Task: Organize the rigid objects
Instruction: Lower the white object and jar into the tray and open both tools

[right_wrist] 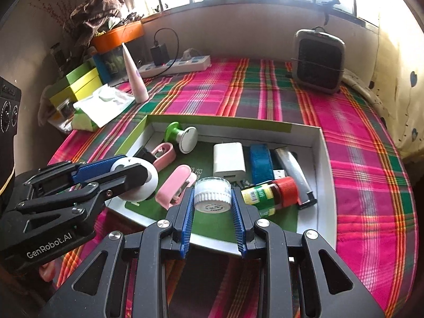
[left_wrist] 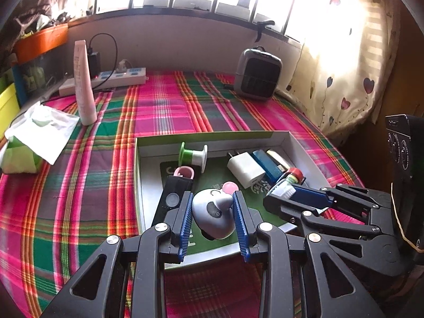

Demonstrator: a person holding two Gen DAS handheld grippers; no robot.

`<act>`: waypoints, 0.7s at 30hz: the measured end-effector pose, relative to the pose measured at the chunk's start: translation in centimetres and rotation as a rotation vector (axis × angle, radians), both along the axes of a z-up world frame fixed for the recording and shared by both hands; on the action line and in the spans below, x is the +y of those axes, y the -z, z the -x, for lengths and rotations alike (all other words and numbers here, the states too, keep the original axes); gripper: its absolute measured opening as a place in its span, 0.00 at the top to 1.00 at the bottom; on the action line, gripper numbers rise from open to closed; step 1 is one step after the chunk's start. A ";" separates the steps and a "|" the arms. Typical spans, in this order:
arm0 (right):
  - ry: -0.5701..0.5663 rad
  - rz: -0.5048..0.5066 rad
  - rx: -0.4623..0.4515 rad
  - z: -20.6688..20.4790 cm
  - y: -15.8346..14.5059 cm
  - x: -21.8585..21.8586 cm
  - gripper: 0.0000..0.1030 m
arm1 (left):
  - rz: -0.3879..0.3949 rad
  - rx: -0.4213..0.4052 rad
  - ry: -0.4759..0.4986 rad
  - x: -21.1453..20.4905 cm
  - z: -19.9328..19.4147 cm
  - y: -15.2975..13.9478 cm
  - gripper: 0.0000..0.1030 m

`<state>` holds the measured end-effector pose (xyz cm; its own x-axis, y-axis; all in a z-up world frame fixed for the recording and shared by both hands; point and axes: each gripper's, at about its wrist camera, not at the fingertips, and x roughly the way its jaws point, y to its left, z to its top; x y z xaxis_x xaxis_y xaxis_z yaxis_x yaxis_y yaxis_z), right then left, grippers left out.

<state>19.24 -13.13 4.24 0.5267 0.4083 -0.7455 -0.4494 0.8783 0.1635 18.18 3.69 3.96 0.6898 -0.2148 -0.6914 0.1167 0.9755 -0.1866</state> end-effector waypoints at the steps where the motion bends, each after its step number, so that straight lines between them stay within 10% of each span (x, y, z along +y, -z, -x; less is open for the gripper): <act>1: -0.003 0.003 0.007 -0.1 0.2 0.1 0.72 | -0.001 0.003 -0.001 0.0 -0.1 0.1 0.72; 21: -0.017 0.089 -0.006 -0.6 1.6 0.8 0.72 | -0.034 0.002 0.005 -0.7 -0.6 0.8 0.72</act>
